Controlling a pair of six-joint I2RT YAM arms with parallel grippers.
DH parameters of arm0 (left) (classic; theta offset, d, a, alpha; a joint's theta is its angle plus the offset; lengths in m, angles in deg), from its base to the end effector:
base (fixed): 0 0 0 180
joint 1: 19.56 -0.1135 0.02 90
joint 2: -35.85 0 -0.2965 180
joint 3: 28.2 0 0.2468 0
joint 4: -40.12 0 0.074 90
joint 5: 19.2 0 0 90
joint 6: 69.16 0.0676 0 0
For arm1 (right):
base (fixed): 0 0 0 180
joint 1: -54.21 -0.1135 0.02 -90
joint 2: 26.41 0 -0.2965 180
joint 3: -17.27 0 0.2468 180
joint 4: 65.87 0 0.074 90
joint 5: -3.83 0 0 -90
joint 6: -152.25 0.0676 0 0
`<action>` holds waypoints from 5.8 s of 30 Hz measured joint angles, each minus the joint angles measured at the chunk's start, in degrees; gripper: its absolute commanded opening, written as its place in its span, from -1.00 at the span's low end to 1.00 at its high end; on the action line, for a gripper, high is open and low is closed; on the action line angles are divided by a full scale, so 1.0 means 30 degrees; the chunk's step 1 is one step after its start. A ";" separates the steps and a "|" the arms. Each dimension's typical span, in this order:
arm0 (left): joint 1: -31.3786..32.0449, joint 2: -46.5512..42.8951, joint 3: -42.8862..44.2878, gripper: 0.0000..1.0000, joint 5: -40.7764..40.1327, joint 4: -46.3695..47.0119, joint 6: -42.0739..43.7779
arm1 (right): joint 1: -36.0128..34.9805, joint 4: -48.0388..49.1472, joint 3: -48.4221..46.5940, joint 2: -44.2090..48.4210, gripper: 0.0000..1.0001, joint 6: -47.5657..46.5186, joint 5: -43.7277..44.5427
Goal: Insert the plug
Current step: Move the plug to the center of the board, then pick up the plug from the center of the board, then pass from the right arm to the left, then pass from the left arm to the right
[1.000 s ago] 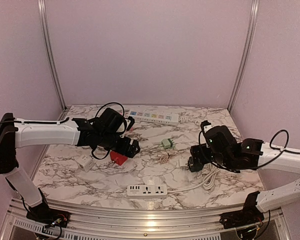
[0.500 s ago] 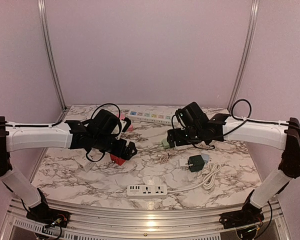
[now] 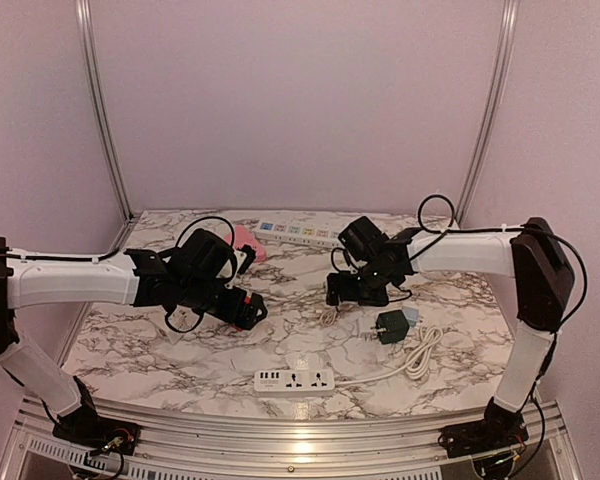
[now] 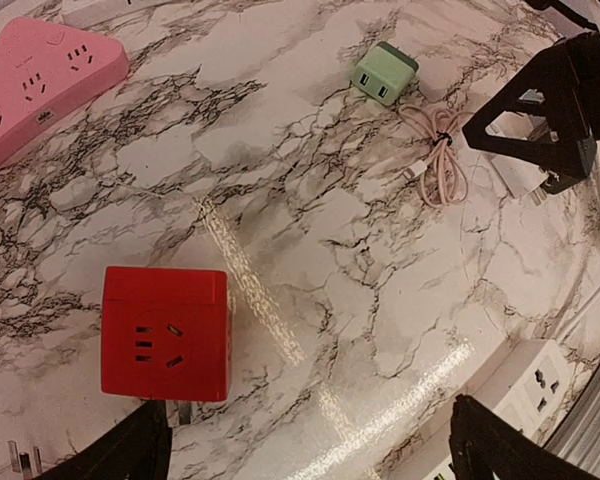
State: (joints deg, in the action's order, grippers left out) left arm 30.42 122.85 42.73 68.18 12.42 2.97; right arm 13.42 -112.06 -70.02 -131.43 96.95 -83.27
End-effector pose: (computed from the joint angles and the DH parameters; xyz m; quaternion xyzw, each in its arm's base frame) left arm 0.2235 -0.2613 0.2434 0.2457 0.8861 -0.2016 0.3374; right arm 0.3006 0.2549 0.1976 -0.0460 0.9728 0.1186 0.1934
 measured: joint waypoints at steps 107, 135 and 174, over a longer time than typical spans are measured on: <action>0.2455 0.3708 0.2069 0.01 0.8575 0.7810 -0.1778 | -0.5595 1.1307 0.9056 1.0622 -1.00 0.2353 0.1494; 0.2477 -0.0350 -0.1290 -1.00 1.1402 0.9908 0.0036 | -0.5829 1.1526 0.9508 1.5919 0.17 -0.5020 -0.2922; 0.3388 -0.2237 -0.2346 -1.00 1.3158 1.0127 0.2492 | -0.5829 1.0826 0.8371 1.2466 -0.60 -0.7526 -1.1438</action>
State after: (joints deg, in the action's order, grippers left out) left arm 40.58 116.14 35.69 107.66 42.80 10.45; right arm -4.07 -79.58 -44.90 -94.03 74.37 -117.59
